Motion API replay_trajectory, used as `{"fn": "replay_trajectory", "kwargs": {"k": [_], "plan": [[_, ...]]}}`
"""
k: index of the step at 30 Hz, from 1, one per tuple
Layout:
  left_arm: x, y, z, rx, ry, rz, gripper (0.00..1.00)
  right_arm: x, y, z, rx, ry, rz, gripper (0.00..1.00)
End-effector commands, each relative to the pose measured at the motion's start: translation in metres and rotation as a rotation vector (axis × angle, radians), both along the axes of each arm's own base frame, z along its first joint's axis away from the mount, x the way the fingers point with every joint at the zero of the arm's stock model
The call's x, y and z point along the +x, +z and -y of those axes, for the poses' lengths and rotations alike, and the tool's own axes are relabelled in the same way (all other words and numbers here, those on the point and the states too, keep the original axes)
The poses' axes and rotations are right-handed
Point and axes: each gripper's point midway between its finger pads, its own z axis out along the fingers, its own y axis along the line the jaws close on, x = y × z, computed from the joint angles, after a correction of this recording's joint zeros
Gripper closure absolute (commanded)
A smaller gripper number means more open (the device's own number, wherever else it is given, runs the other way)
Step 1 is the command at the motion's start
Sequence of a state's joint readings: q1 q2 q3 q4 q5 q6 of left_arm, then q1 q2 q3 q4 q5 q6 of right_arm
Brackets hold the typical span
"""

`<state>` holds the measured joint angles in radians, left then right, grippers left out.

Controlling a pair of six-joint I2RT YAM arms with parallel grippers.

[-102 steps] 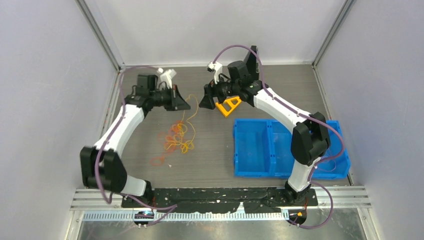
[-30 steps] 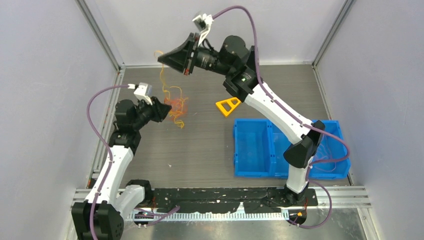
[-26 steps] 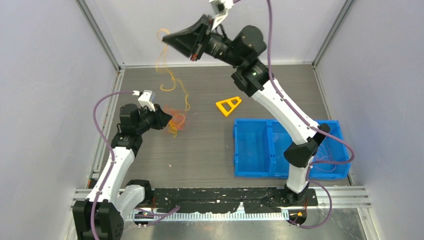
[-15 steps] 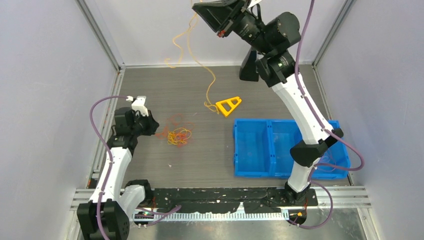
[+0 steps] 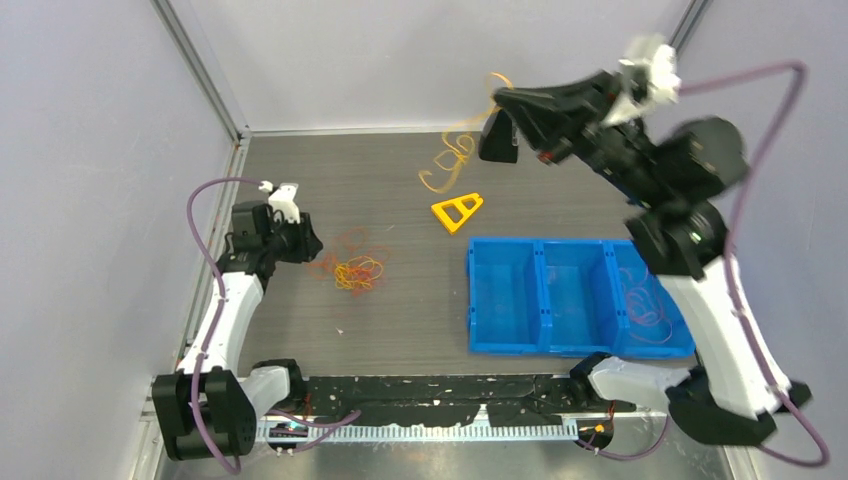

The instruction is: Untangle the cables

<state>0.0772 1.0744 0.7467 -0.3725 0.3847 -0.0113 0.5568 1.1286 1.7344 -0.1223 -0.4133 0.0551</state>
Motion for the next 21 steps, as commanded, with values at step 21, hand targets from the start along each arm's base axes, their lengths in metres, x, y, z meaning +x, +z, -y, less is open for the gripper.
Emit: {"fn": "replay_trajectory", "kwargs": {"k": [21], "plan": [[0.024,0.033,0.019,-0.118,-0.053,0.02,0.62,-0.016,-0.206,0.195,-0.101,-0.828,-0.396,0.94]]}}
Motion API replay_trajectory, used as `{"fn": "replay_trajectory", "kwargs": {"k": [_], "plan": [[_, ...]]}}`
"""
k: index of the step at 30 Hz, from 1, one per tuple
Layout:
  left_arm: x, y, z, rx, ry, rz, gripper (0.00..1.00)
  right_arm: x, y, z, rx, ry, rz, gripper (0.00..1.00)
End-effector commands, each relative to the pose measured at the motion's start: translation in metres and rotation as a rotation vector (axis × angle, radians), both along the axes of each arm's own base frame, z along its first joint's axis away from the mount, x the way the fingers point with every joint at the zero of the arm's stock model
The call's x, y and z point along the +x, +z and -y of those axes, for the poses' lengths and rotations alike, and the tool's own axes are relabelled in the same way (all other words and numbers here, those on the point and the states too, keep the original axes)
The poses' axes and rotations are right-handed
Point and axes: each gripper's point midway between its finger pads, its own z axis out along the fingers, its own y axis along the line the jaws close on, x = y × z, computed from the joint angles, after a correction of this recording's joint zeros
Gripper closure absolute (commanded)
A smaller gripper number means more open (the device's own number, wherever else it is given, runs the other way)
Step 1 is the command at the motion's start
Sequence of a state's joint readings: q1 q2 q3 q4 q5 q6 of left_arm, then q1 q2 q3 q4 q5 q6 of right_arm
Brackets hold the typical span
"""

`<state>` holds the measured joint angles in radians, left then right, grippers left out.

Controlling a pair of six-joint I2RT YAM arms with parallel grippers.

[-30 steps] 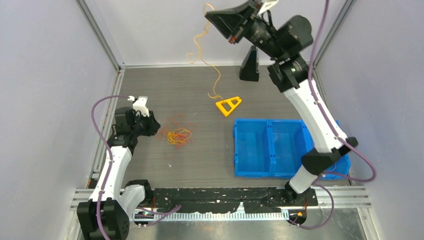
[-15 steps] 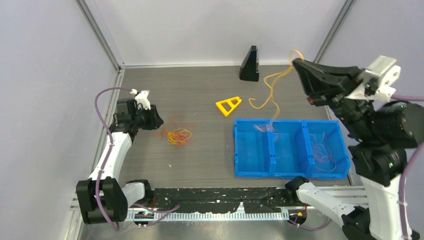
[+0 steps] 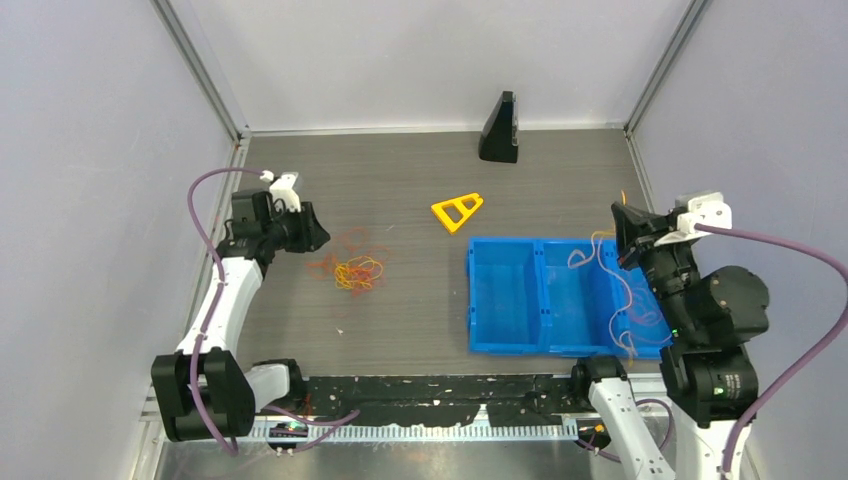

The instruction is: Untangle the cables

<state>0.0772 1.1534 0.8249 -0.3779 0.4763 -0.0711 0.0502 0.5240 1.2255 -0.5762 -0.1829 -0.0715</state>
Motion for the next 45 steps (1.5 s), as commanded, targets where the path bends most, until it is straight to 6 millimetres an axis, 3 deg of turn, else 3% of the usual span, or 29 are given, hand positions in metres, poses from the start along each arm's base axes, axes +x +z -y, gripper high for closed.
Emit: {"fn": "replay_trajectory", "kwargs": {"k": [1,3,5,8,9,10,11,13,15,18,21,27,35,41,45], "plan": [[0.012,0.021,0.003,-0.017,-0.016,0.043,0.62,0.016,-0.036,0.023,0.07,-0.137,-0.075,0.94],[0.013,0.024,0.002,-0.016,-0.011,0.047,0.62,0.025,-0.041,0.028,0.087,-0.166,-0.091,0.95],[0.014,0.025,0.002,-0.015,-0.008,0.051,0.61,0.031,-0.034,0.028,0.107,-0.165,-0.086,0.95],[0.014,0.024,0.0,-0.011,-0.002,0.052,0.61,0.036,0.011,0.019,0.14,-0.112,-0.016,0.94],[0.014,0.023,0.0,-0.009,0.0,0.049,0.61,0.028,0.039,0.016,0.159,-0.091,0.041,0.95],[0.014,0.022,0.0,-0.008,0.001,0.049,0.61,0.034,0.05,0.01,0.162,-0.058,0.05,0.95],[0.014,0.021,-0.001,-0.008,0.004,0.048,0.61,0.024,0.077,0.007,0.174,-0.036,0.106,0.95],[0.015,0.018,-0.001,-0.012,0.011,0.044,0.61,0.02,0.102,-0.001,0.179,0.014,0.15,0.95],[0.017,0.018,-0.001,-0.019,0.018,0.045,0.61,0.022,0.109,-0.005,0.174,0.037,0.155,0.94],[0.02,0.017,-0.001,-0.026,0.026,0.043,0.61,0.034,0.09,-0.002,0.145,0.016,0.101,0.95],[0.022,0.016,-0.002,-0.024,0.03,0.038,0.61,0.047,0.059,0.005,0.108,-0.024,0.026,0.95],[0.021,0.014,-0.003,-0.015,0.032,0.033,0.61,0.045,0.042,0.009,0.088,-0.048,-0.013,0.94],[0.025,0.009,-0.003,-0.024,0.038,0.005,0.61,0.039,0.062,0.004,0.108,-0.019,0.019,0.94],[0.025,0.007,-0.003,-0.031,0.044,-0.007,0.61,0.022,0.1,-0.009,0.126,0.057,0.104,0.95],[0.027,0.007,-0.002,-0.035,0.044,-0.012,0.61,0.014,0.109,-0.009,0.116,0.058,0.133,0.95]]}}
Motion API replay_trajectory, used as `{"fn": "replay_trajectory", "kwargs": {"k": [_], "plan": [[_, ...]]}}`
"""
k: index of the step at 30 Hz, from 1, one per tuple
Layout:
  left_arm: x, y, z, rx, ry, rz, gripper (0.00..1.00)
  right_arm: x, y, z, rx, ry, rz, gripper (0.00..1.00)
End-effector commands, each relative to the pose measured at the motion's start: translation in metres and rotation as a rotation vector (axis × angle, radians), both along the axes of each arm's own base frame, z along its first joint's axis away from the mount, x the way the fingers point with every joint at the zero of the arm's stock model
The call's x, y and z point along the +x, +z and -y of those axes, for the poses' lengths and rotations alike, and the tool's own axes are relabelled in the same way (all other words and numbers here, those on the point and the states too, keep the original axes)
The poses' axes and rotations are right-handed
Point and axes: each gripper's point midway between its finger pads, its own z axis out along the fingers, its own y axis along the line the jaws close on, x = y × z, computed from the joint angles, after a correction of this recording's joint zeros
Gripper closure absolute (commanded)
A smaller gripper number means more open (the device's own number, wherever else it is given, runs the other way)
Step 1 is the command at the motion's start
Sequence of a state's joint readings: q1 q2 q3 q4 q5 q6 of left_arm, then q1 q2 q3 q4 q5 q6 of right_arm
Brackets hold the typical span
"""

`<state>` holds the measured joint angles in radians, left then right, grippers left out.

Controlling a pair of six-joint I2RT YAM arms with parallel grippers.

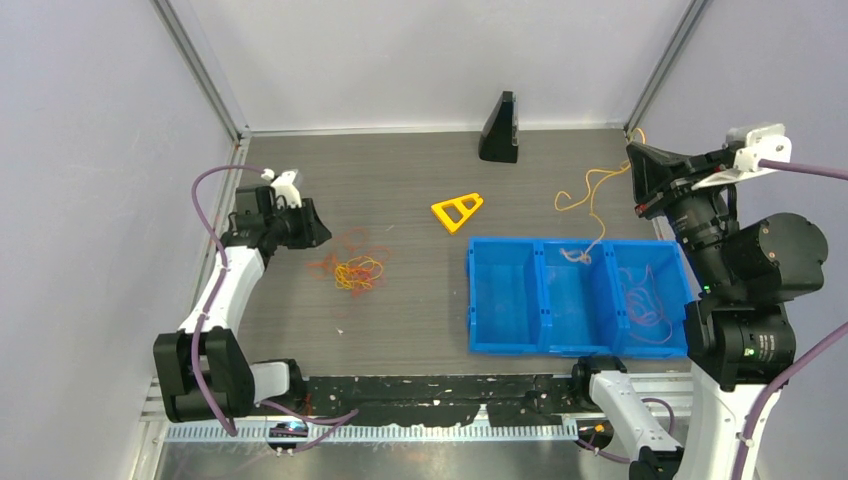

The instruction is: Untangle the cables

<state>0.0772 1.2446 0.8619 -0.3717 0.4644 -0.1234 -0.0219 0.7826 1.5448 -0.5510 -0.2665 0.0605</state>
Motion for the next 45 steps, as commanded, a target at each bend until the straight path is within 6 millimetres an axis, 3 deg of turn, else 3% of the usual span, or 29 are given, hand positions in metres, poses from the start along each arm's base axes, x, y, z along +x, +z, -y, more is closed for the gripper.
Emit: {"fn": "replay_trajectory", "kwargs": {"k": [1,5,7,8,12,18,21,25,28,31,33,34,35,36,38,40,42,45], "plan": [[0.016,0.018,-0.001,-0.002,0.007,0.054,0.61,-0.013,0.024,-0.003,-0.001,0.018,0.074,0.95],[0.019,0.018,0.0,-0.01,0.008,0.049,0.61,-0.007,-0.001,0.003,-0.032,-0.019,0.015,0.95],[0.019,0.018,0.0,-0.015,0.007,0.045,0.61,0.001,-0.032,0.007,-0.084,-0.032,-0.04,0.95],[0.019,0.017,0.001,-0.017,0.006,0.042,0.61,0.011,-0.06,0.009,-0.099,-0.037,-0.102,0.95],[0.017,0.016,0.0,-0.01,0.006,0.037,0.61,0.028,-0.136,0.018,-0.173,-0.066,-0.245,0.95],[0.013,0.018,-0.003,0.024,-0.01,0.051,0.61,0.047,-0.202,0.032,-0.28,-0.102,-0.399,0.95],[0.012,0.016,-0.004,0.032,-0.015,0.046,0.61,0.047,-0.24,0.031,-0.376,-0.048,-0.523,0.95],[0.013,0.014,-0.004,0.034,-0.019,0.042,0.61,0.034,-0.314,0.026,-0.496,0.101,-0.768,0.95],[0.014,0.012,-0.003,0.033,-0.022,0.037,0.6,0.034,-0.344,0.022,-0.53,0.184,-0.857,0.95],[0.011,0.004,-0.004,0.04,-0.028,0.002,0.57,0.034,-0.359,0.015,-0.532,0.265,-0.915,0.9],[0.008,0.001,-0.004,0.048,-0.049,-0.027,0.5,0.028,-0.373,0.014,-0.548,0.318,-1.004,0.76],[0.004,-0.001,-0.002,0.048,-0.069,-0.041,0.45,0.019,-0.377,0.014,-0.561,0.349,-1.048,0.6],[0.0,-0.002,0.0,0.046,-0.09,-0.053,0.4,0.018,-0.373,0.014,-0.564,0.362,-1.056,0.52],[-0.003,-0.002,0.002,0.044,-0.114,-0.059,0.37,0.01,-0.371,0.013,-0.569,0.38,-1.08,0.34],[-0.013,-0.003,0.006,0.04,-0.162,-0.073,0.29,0.008,-0.351,0.009,-0.561,0.389,-1.045,0.14],[-0.02,-0.007,0.008,0.029,-0.177,-0.099,0.25,0.011,-0.322,-0.001,-0.519,0.405,-0.97,0.06],[-0.023,-0.017,0.008,0.018,-0.16,-0.141,0.25,0.022,-0.288,-0.013,-0.46,0.409,-0.88,0.04],[-0.024,-0.036,0.008,-0.017,-0.095,-0.226,0.26,0.038,-0.262,-0.038,-0.404,0.455,-0.801,0.04]]}}
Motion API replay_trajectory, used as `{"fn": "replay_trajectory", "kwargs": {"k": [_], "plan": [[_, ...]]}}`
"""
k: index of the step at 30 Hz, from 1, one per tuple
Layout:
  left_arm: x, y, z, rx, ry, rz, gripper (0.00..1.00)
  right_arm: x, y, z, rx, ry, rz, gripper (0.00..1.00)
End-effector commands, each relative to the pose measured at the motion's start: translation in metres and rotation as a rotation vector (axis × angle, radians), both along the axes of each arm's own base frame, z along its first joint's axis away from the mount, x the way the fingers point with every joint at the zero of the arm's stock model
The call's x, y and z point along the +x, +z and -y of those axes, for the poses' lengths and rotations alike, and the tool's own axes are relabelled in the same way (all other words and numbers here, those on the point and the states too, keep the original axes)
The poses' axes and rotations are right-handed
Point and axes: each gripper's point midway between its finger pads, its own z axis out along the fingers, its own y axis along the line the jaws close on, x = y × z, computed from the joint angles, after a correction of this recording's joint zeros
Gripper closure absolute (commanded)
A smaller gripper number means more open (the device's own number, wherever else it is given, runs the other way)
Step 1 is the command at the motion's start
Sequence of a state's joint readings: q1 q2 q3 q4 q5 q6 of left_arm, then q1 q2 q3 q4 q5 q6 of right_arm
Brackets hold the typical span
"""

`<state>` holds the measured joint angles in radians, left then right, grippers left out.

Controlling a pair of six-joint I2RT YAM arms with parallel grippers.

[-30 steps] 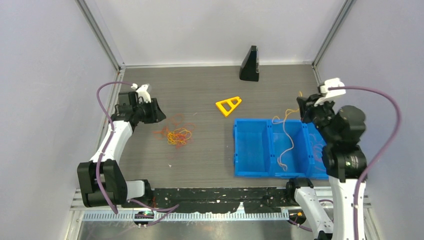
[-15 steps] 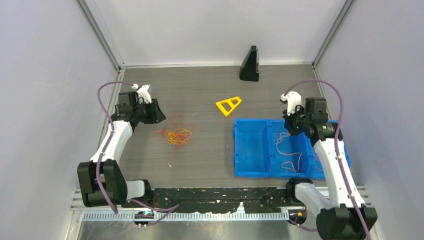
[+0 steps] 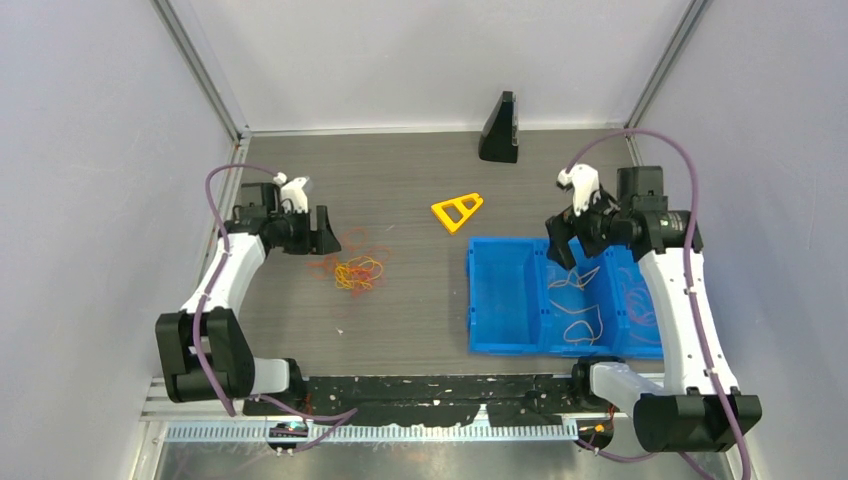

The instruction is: Untangle the cables

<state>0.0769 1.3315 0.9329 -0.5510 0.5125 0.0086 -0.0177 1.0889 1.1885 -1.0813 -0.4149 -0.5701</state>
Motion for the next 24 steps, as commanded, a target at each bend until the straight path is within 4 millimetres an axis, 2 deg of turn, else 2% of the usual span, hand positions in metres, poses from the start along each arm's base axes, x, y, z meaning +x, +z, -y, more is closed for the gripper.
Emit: {"fn": "replay_trajectory", "kwargs": {"k": [1,4,5,6,7,8,9,11,12,13,14,15,16,18,19,20,21,22,23,24], "plan": [[-0.005,-0.021,0.005,-0.057,0.046,-0.116,0.27,0.017,0.061,-0.051,0.175,0.081,0.137,0.04],[-0.002,-0.034,0.011,-0.091,0.067,-0.166,0.29,0.037,0.065,-0.082,0.219,0.133,0.156,0.04],[-0.001,-0.038,0.012,-0.091,0.067,-0.179,0.3,0.038,0.067,-0.094,0.241,0.167,0.157,0.04],[0.0,-0.04,0.014,-0.099,0.059,-0.187,0.33,0.047,0.067,-0.104,0.267,0.173,0.16,0.05],[0.0,-0.041,0.016,-0.11,0.048,-0.194,0.36,0.047,0.067,-0.117,0.293,0.21,0.157,0.07],[-0.001,-0.041,0.018,-0.123,0.039,-0.195,0.41,0.056,0.066,-0.128,0.315,0.221,0.156,0.09],[0.0,-0.04,0.02,-0.133,0.034,-0.188,0.46,0.055,0.067,-0.144,0.339,0.261,0.148,0.1],[0.001,-0.037,0.022,-0.145,0.037,-0.166,0.58,0.069,0.054,-0.173,0.374,0.295,0.102,0.13],[0.003,-0.034,0.021,-0.146,0.044,-0.148,0.63,0.075,0.056,-0.185,0.403,0.301,0.108,0.15],[0.005,-0.031,0.021,-0.144,0.049,-0.13,0.68,0.078,0.046,-0.203,0.41,0.327,0.075,0.15],[0.007,-0.028,0.02,-0.14,0.053,-0.116,0.7,0.082,0.048,-0.217,0.44,0.334,0.074,0.17],[0.008,-0.024,0.019,-0.134,0.055,-0.102,0.71,0.084,0.039,-0.236,0.447,0.363,0.044,0.17],[0.008,-0.022,0.018,-0.129,0.058,-0.093,0.71,0.087,0.04,-0.25,0.471,0.375,0.041,0.18],[0.008,-0.019,0.016,-0.118,0.063,-0.083,0.71,0.083,0.031,-0.29,0.497,0.433,0.003,0.19],[0.007,-0.019,0.016,-0.116,0.064,-0.084,0.72,0.088,0.022,-0.304,0.5,0.441,-0.019,0.19],[0.006,-0.019,0.015,-0.115,0.064,-0.087,0.72,0.087,0.029,-0.323,0.526,0.463,-0.007,0.2],[0.005,-0.019,0.015,-0.113,0.067,-0.092,0.72,0.089,0.012,-0.334,0.525,0.458,-0.05,0.2],[0.004,-0.019,0.015,-0.113,0.068,-0.092,0.73,0.088,0.019,-0.351,0.544,0.483,-0.033,0.2],[0.003,-0.018,0.015,-0.114,0.067,-0.092,0.74,0.091,0.003,-0.362,0.544,0.477,-0.068,0.2],[0.002,-0.019,0.014,-0.11,0.069,-0.095,0.76,0.089,0.007,-0.375,0.554,0.494,-0.06,0.2]]}}
